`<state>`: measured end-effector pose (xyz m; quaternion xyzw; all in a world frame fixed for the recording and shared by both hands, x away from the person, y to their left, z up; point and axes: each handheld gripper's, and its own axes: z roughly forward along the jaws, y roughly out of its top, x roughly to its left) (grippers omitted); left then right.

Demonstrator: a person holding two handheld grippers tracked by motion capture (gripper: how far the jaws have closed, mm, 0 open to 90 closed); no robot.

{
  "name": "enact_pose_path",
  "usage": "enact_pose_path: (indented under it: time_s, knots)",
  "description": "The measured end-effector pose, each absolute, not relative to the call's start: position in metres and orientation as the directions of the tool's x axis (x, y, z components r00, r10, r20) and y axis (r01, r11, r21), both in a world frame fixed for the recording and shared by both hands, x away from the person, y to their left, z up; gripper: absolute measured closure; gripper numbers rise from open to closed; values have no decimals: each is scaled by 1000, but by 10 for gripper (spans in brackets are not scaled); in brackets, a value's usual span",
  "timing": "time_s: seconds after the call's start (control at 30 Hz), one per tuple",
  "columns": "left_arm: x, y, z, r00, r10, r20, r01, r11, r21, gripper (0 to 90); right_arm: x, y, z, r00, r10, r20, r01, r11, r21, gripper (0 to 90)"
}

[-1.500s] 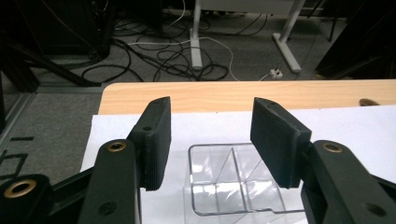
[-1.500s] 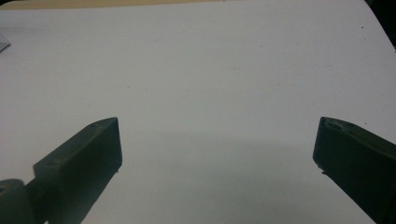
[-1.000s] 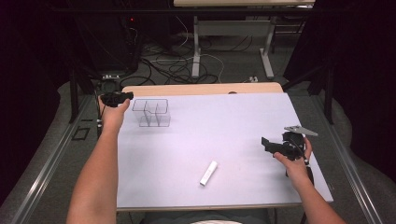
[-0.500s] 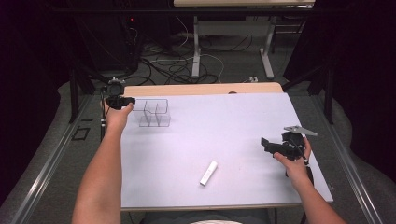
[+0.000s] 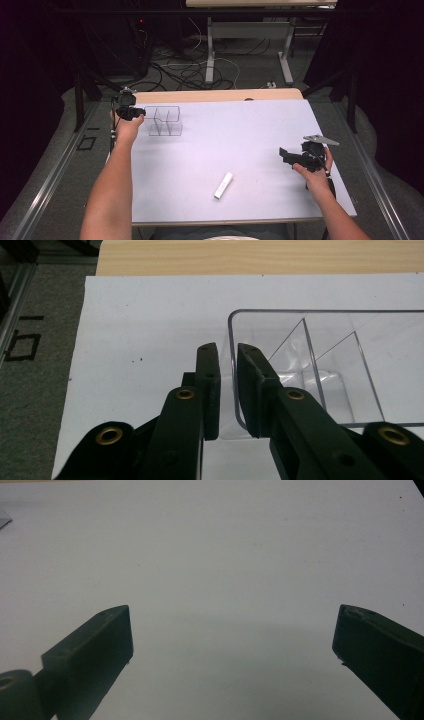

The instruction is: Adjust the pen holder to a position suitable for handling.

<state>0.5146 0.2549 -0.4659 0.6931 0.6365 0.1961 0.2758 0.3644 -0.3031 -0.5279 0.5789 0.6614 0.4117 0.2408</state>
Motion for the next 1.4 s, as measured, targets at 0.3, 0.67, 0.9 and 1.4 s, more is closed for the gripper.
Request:
enact_pose_path:
  time_s: [0.3,0.67,0.9,1.4]
  knots:
    - [515,252,-467,116,990,-77,775,-42,631,876,365,-303,-529,-210,966,152,573,-5,820,33]
    - [514,249,-466,72,994,-88,784,-1,621,887,365,-303,-529,-216,965,149,571,1,821,40]
    - [510,247,-464,54,994,-94,794,14,607,887,365,-303,-529,-213,965,154,573,-4,819,44]
    - [488,222,-465,64,987,-146,794,38,606,882,365,-303,-528,-221,964,148,568,4,823,49]
